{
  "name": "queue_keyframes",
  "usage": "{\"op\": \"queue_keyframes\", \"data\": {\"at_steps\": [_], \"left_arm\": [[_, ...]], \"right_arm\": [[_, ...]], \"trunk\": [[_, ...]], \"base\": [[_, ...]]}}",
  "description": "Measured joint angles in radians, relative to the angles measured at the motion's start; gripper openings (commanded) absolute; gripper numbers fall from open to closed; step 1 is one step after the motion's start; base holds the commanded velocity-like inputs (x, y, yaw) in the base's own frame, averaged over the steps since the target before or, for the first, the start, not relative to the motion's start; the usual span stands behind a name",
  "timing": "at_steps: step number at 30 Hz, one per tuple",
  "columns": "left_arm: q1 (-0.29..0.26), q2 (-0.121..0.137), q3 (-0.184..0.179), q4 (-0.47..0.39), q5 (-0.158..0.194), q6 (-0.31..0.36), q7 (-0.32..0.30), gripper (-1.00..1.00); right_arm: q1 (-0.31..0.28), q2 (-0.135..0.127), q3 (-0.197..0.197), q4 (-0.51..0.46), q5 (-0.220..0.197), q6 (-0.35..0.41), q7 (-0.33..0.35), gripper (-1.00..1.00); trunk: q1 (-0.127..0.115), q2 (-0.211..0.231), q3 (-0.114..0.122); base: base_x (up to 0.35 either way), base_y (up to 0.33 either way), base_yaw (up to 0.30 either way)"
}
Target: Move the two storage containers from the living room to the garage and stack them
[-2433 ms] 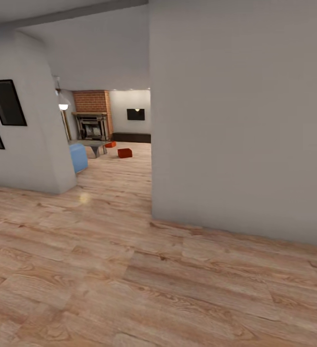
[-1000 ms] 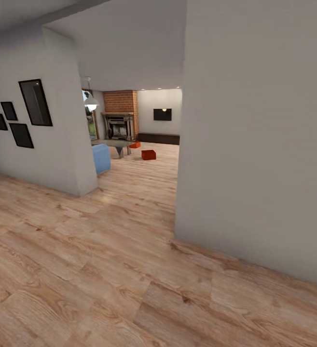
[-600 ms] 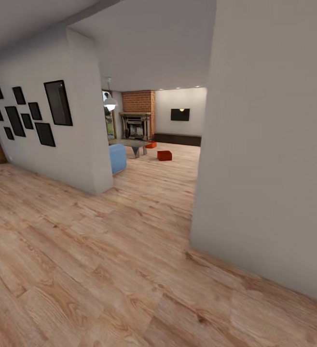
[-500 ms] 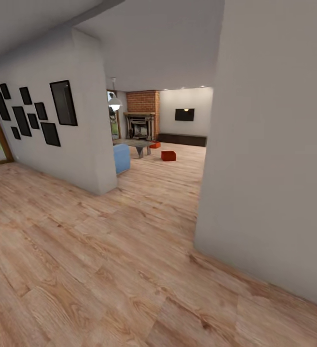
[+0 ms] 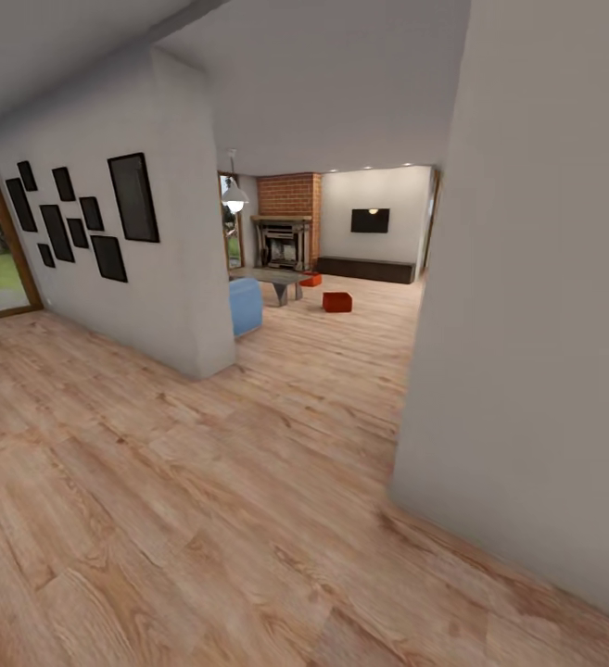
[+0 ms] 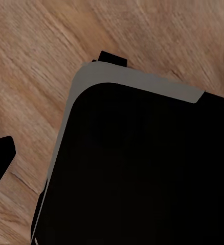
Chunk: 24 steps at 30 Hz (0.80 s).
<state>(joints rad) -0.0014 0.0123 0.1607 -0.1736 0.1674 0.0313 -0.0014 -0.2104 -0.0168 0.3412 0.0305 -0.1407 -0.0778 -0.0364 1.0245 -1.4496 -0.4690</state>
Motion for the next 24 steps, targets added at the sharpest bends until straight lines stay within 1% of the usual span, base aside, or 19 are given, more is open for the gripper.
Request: {"op": "queue_keyframes", "data": {"at_steps": [24], "left_arm": [[0.0, 0.0, 0.0, 0.0, 0.0, -0.002, 0.0, 1.0]], "right_arm": [[0.0, 0.001, 0.001, 0.0, 0.002, 0.0, -0.003, 1.0]], "trunk": [[0.0, 0.0, 0.0]], "base": [[0.323, 0.073, 0.0]]}}
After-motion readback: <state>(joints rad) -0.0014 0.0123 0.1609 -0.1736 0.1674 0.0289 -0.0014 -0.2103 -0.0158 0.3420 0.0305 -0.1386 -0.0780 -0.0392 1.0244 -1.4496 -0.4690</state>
